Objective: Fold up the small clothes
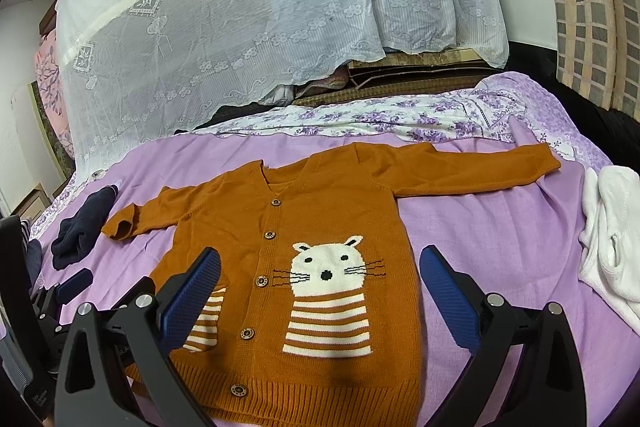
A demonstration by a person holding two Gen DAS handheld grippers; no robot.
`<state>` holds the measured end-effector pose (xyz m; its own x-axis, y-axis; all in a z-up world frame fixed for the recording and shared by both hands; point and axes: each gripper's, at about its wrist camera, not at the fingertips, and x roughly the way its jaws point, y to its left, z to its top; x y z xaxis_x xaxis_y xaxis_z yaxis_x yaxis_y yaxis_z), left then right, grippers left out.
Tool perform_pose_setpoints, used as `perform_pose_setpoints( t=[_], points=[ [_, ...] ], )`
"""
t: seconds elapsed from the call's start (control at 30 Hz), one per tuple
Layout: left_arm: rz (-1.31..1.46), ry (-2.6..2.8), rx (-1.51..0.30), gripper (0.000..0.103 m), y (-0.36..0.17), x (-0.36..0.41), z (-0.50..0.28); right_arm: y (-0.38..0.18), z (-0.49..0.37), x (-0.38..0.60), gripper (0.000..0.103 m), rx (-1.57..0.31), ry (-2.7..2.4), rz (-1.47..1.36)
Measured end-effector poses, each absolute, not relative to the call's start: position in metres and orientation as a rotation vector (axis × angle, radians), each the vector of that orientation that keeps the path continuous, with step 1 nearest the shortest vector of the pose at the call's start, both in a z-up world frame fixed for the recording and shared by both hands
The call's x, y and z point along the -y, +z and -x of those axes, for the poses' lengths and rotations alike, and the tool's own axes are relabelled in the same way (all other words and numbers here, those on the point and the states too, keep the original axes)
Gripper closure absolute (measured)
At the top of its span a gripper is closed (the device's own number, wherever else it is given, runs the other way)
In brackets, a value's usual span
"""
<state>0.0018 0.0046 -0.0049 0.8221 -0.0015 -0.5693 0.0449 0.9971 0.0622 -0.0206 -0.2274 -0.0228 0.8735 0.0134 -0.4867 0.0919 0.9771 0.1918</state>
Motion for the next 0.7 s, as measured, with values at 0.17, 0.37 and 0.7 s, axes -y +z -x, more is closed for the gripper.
perform_pose_setpoints(
  t=[0.17,0.37,0.7],
  points=[
    [-0.076,-0.024,-0.607,0.004,-0.006,-0.005,-0.001,-0.023,0.02,0.228,0.003,-0.508,-0.041,-0.213],
    [-0.076,-0.016,-0.642,0.004,-0.015,-0.012,-0.006,-0.027,0.018,0.231,0.003,-0.522,-0.059,-0.228],
    [-0.05,-0.016,-0.673,0.004,-0.015,-0.026,-0.028,-0.033,0.008,0.257,0.003,-0.571,-0.114,-0.291]
  ],
)
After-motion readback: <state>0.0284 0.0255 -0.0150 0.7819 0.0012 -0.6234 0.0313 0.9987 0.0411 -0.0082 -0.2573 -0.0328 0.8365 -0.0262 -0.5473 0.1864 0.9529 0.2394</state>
